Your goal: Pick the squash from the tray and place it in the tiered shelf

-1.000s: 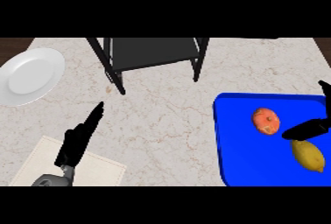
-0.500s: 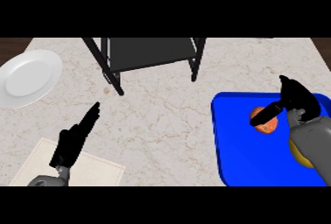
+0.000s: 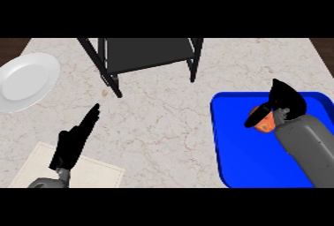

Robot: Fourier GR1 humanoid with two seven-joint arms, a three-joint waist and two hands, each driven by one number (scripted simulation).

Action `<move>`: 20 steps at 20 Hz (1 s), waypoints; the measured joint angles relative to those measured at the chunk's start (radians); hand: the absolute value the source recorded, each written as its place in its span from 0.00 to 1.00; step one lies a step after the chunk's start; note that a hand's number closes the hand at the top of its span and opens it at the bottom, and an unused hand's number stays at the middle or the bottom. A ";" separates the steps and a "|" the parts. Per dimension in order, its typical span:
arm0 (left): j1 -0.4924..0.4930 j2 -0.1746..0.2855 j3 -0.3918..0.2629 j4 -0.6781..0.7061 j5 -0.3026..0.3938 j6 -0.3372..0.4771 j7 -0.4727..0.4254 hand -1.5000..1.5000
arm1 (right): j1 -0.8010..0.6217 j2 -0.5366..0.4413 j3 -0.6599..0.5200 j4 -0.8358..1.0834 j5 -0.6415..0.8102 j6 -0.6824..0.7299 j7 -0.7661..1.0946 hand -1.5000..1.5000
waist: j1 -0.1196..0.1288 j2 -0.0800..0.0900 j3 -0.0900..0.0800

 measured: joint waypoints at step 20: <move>0.024 -0.021 0.018 -0.030 -0.027 -0.012 0.014 0.50 | 0.057 0.083 -0.081 0.111 0.143 0.054 -0.053 0.00 | -0.005 0.000 0.001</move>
